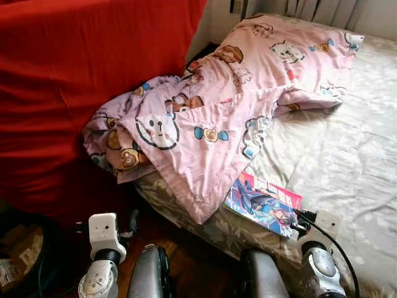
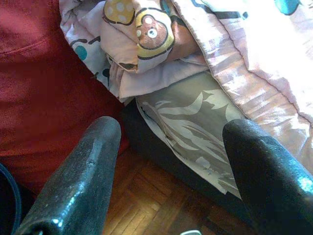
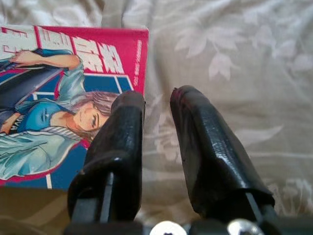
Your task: Clean up the room
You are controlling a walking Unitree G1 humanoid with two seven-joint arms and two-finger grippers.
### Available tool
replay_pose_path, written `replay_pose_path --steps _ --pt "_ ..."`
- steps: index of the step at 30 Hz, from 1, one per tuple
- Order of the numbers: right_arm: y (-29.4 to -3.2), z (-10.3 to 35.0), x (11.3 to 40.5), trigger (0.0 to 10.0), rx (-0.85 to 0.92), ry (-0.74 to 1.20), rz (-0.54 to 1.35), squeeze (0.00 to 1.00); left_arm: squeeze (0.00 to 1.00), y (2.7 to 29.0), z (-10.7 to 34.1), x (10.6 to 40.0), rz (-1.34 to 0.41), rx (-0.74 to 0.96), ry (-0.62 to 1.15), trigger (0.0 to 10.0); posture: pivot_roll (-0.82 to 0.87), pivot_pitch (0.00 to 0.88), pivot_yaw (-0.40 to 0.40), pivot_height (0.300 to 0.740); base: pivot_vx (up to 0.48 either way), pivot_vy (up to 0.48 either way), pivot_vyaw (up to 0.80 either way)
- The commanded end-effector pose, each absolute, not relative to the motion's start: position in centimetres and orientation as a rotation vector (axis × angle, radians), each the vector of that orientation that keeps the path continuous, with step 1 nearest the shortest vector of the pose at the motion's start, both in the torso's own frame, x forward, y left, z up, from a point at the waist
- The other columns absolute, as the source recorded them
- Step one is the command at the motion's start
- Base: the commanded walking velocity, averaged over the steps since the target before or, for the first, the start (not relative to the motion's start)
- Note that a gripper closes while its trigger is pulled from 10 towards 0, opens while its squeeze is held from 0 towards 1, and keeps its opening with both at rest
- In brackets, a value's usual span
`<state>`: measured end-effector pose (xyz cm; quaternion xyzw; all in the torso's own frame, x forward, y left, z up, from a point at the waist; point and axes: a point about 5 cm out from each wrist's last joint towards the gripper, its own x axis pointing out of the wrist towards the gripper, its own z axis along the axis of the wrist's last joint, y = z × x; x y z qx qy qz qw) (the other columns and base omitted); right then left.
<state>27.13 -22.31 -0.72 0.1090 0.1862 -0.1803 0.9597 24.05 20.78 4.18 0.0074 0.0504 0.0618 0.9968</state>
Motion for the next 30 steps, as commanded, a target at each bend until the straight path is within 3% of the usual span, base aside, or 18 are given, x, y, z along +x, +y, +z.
replay_pose_path --steps 1,4,5,6,21,30 --pt "-22.2 -1.5 26.5 10.0 0.283 0.421 -0.383 0.99 0.0 21.1 4.0 23.7 0.123 0.025 0.119 10.0 -0.05 0.211 0.037 0.591 0.0 0.0 0.0" --pt "-21.9 -2.0 26.3 10.0 0.352 0.453 -0.381 1.0 0.0 21.2 4.1 23.6 0.12 0.029 0.12 10.0 -0.04 0.219 0.045 0.591 0.0 0.0 0.0" --pt "-21.8 -2.2 26.2 10.0 0.378 0.464 -0.374 0.89 0.0 21.2 4.1 23.6 0.119 0.03 0.12 10.0 -0.04 0.219 0.045 0.591 0.0 0.0 0.0" --pt "-21.5 -2.3 26.2 10.0 0.405 0.472 -0.357 0.0 0.0 21.3 4.1 23.5 0.117 0.033 0.12 10.0 -0.03 0.226 0.051 0.591 0.0 0.0 0.0" --pt "-20.9 -2.6 26.0 10.0 0.447 0.464 -0.315 0.0 0.0 22.6 4.4 22.0 0.113 0.077 0.144 10.0 0.02 0.259 0.098 0.591 0.0 0.0 0.0" --pt "-22.0 -1.6 26.6 10.0 0.543 0.374 -0.334 0.0 0.0 23.9 4.9 20.9 0.116 0.116 0.165 10.0 0.06 0.287 0.131 0.591 0.0 0.0 0.0"
